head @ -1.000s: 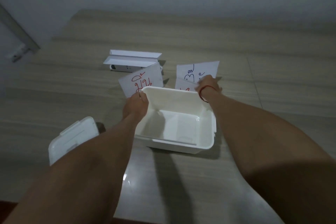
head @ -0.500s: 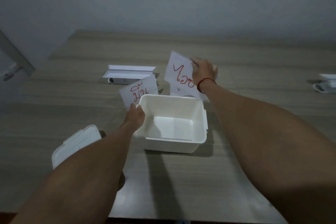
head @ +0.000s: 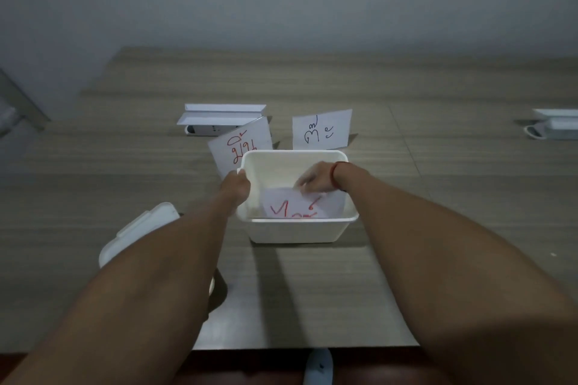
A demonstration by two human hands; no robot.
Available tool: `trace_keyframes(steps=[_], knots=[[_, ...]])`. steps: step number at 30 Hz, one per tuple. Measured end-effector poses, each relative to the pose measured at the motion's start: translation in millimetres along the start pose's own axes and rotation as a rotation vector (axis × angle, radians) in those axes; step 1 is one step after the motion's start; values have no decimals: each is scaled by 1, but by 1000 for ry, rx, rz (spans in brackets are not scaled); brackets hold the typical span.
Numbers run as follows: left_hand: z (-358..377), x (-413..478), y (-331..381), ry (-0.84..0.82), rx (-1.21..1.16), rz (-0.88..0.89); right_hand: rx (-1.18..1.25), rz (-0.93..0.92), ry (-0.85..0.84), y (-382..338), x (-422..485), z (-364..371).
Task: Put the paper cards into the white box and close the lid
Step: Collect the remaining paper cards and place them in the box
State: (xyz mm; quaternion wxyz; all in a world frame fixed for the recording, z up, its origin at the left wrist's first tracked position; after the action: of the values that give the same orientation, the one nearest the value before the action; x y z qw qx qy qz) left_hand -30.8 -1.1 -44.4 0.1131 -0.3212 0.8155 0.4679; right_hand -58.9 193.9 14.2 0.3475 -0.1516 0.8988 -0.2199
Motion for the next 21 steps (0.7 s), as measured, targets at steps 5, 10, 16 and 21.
trace_keyframes(steps=[5, 10, 16, 21], knots=[[-3, -3, -2, 20, 38, 2, 66, 87, -345, -2, 9, 21], [-15, -2, -10, 80, 66, -61, 28, -51, 101, -24, 22, 4], [-34, 14, -26, 167, 15, -84, 24, -149, 433, -55, 52, -17], [-38, 30, -28, 260, 51, -96, -25, -202, 437, -75, 96, -20]])
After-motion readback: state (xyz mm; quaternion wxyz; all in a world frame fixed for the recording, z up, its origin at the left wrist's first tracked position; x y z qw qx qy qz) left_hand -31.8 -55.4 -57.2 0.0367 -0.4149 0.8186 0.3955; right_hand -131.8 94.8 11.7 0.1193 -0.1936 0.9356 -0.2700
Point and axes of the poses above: each hand's wrist, its own x-axis towards the middle knuckle, its own z-axis out of the palm, y = z × x, the point moved 1 cm from there along x, towards the middle knuckle, and after that the axes turned 9 degrees about -z, right-handed, at the moved point
